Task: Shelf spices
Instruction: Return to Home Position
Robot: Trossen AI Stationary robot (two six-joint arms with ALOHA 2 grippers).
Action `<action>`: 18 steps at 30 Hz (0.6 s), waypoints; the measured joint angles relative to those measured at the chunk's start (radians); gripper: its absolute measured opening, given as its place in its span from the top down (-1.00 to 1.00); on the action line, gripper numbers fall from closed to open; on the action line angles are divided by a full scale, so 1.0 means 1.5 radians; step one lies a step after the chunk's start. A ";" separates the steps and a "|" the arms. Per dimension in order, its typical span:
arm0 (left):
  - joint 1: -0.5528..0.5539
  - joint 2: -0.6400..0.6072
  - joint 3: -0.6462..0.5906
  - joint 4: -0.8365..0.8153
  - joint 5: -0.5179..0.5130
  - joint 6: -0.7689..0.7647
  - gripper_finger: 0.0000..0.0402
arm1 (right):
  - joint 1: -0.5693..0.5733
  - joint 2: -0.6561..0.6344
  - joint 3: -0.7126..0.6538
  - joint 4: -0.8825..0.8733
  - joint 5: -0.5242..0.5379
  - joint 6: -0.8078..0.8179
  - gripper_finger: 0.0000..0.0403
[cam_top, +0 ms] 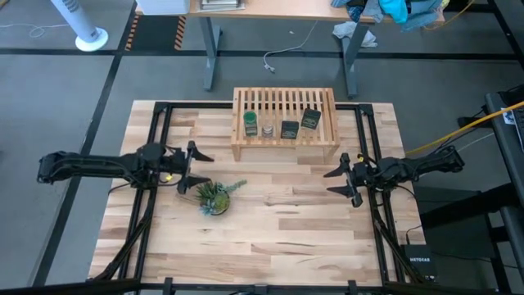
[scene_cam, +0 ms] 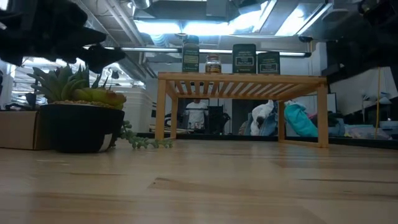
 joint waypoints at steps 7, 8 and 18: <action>-0.021 0.001 -0.046 0.057 0.003 -0.002 -0.65 | 0.000 -0.002 -0.020 0.037 -0.030 -0.011 -0.11; -0.024 0.001 -0.046 0.055 0.003 -0.002 -0.65 | 0.000 -0.002 -0.020 0.037 -0.032 -0.015 -0.11; -0.044 0.003 -0.046 -0.052 0.008 0.034 -0.65 | -0.001 -0.002 -0.020 0.031 -0.034 -0.032 -0.11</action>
